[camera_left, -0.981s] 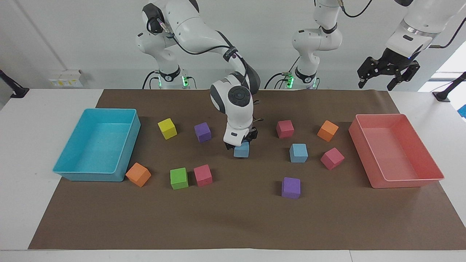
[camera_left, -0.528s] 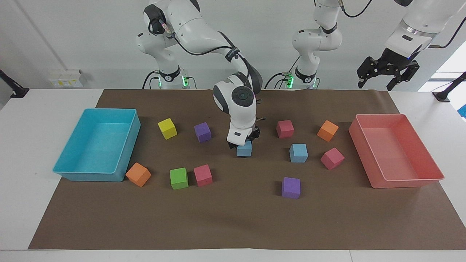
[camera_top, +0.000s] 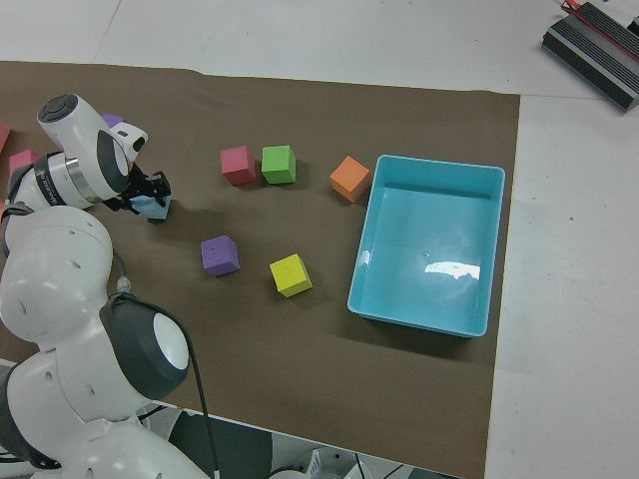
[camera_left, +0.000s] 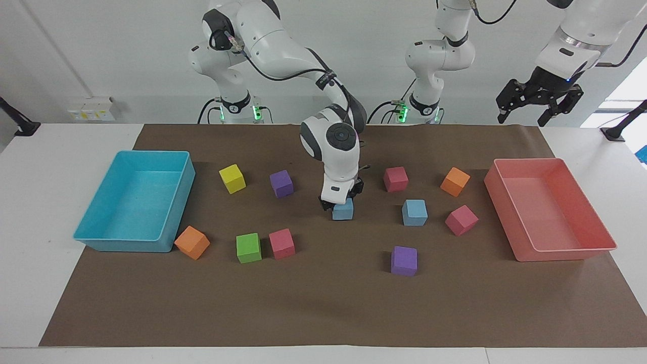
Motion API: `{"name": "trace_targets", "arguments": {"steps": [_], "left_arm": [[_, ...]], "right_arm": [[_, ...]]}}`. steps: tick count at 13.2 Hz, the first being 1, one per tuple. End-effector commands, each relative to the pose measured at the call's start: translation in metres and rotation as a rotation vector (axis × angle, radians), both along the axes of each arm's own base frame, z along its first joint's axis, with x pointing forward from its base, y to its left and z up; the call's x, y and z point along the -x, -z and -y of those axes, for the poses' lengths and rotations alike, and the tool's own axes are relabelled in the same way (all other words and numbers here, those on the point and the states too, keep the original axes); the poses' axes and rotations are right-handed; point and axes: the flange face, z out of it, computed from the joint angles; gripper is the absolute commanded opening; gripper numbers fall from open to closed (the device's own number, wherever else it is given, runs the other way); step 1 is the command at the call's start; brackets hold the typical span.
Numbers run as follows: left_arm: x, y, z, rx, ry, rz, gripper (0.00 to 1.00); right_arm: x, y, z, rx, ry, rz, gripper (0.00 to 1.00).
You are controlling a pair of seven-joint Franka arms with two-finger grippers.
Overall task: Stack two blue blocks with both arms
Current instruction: 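Carry the blue cube to the table center and release it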
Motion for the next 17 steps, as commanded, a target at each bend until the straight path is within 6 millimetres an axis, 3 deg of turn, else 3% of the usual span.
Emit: {"name": "trace_targets", "arguments": {"steps": [1, 6, 7, 8, 9, 12, 17], "left_arm": [[0.005, 0.0, 0.004, 0.013, 0.001, 0.012, 1.0], [-0.003, 0.0, 0.025, 0.017, 0.047, 0.073, 1.0], [-0.003, 0.006, 0.025, 0.016, 0.044, 0.064, 1.0], [-0.003, 0.009, 0.025, 0.016, 0.042, 0.06, 1.0], [-0.005, 0.013, 0.029, 0.014, 0.048, 0.055, 1.0], [-0.008, 0.015, 0.031, 0.015, 0.051, 0.064, 1.0], [-0.011, 0.016, 0.032, 0.016, 0.055, 0.076, 1.0]], "right_arm": [[-0.002, 0.004, 0.002, 0.002, -0.044, 0.015, 0.0], [0.006, 0.013, -0.001, 0.005, -0.026, 0.006, 0.0], [0.006, 0.013, 0.0, 0.008, 0.004, 0.007, 0.1], [0.007, 0.012, -0.002, 0.008, 0.02, 0.009, 0.65], [0.01, 0.012, -0.006, 0.01, 0.016, 0.012, 1.0], [0.009, 0.007, -0.007, 0.006, 0.018, 0.016, 1.0], [-0.001, -0.036, 0.01, -0.035, 0.086, 0.04, 1.0]]}}
